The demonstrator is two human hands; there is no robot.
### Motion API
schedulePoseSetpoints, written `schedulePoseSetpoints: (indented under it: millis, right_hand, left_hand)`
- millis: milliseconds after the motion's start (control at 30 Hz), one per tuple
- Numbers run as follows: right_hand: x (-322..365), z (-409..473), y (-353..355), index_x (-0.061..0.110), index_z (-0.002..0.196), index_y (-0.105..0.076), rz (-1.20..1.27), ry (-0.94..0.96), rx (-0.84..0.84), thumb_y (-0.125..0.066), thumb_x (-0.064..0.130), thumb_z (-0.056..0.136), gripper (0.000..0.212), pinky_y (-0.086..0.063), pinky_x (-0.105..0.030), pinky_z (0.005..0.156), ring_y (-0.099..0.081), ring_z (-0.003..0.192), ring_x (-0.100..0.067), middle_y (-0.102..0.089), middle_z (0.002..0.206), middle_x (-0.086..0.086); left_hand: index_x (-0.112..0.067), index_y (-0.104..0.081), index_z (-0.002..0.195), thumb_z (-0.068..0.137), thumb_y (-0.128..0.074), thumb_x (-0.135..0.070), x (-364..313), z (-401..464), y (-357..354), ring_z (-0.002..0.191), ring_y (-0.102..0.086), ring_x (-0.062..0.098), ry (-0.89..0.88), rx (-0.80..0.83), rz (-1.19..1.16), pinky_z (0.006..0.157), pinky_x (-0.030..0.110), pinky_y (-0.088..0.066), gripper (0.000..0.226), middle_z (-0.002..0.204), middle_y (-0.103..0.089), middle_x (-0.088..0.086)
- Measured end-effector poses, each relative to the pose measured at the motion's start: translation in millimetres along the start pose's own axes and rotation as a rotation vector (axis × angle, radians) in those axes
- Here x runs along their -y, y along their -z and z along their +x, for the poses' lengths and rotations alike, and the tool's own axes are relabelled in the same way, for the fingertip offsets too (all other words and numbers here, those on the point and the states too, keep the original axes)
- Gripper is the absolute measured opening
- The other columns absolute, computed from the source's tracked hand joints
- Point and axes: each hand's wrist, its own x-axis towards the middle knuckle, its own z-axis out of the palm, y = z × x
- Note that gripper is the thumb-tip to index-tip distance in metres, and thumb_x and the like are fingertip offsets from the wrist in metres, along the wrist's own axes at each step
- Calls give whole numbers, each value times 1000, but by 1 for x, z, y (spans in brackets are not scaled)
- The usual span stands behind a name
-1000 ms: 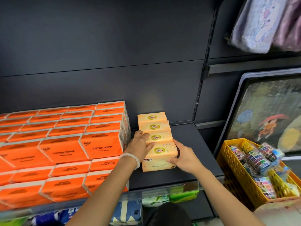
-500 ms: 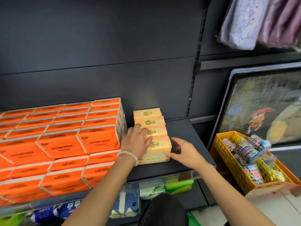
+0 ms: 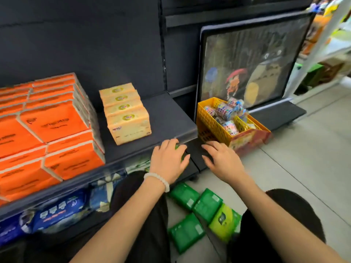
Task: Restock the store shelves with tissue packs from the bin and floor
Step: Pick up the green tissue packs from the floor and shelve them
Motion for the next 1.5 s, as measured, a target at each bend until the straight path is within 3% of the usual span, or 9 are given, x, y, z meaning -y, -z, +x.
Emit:
schedulePoseSetpoints:
  millis: [167,300,500,733,900,1000,1167,1333,1500]
  right_hand:
    - [-25,-81,-40,9,105,-69,71,-187,17,-64,26,80,31,-54,-41,65,-65,83,-35,-67,103,-11]
    - [-50,-134,-86,8,110,-67,96,-367,92,-72,22,80,34,-53,-42,69,-64,90,-36,-66,109,-12]
    - [-81,-176,-158,6,133,-48,180,-604,352,-62,34,88,55,-44,-42,90,-48,119,-34,-50,134,-12]
    - [-109,-172,-220,7,141,-35,249,-733,522,-71,37,80,77,-38,-43,98,-39,127,-34,-39,143,-13]
    - [-127,-177,-258,8,146,-24,313,-743,680,-83,33,65,104,-28,-38,107,-29,134,-31,-31,149,-13]
    - [-139,-175,-269,9,148,-19,318,-752,738,-88,36,56,118,-27,-37,107,-31,133,-32,-36,145,-14]
    - [-153,-167,-275,17,141,-32,362,-782,835,-91,40,47,113,-40,-42,97,-42,122,-32,-48,131,-12]
    - [-154,-166,-273,13,131,-38,305,-807,892,-91,42,46,104,-40,-41,94,-42,119,-33,-48,126,-14]
    - [-161,-181,-269,17,134,-44,349,-884,964,-88,45,52,98,-32,-37,102,-35,123,-34,-44,126,-16]
  left_hand:
    - [-25,-54,125,95,-42,-45,-35,-34,-65,119,-46,25,32,171,-97,89,38,-42,39,130,-50,3]
    - [-27,-45,133,95,-39,-46,-42,-63,-129,123,-41,25,110,365,-89,93,38,-38,43,135,-44,2]
    - [-26,-41,138,92,-44,-49,-64,-71,-205,124,-39,25,132,547,-121,95,39,-37,50,137,-42,4]
    - [-24,-37,140,91,-50,-46,-84,-65,-285,129,-35,25,143,704,-171,97,40,-37,55,141,-39,6]
    - [-20,-23,147,84,-59,-52,-93,-42,-333,141,-18,28,123,745,-157,111,44,-24,78,152,-25,12]
    - [-20,-11,149,76,-63,-58,-96,-24,-351,144,-8,27,99,789,-91,112,53,-13,98,155,-19,11]
    - [-17,8,149,62,-77,-56,-96,-5,-367,143,-11,25,185,870,-207,108,63,0,128,146,-37,10]
    - [-14,-7,148,54,-81,-58,-103,-7,-368,136,-20,26,184,828,-169,110,58,-5,128,140,-36,11]
    - [-14,-28,142,60,-84,-44,-112,-18,-364,116,-40,29,83,710,-326,112,46,-24,104,128,-35,11]
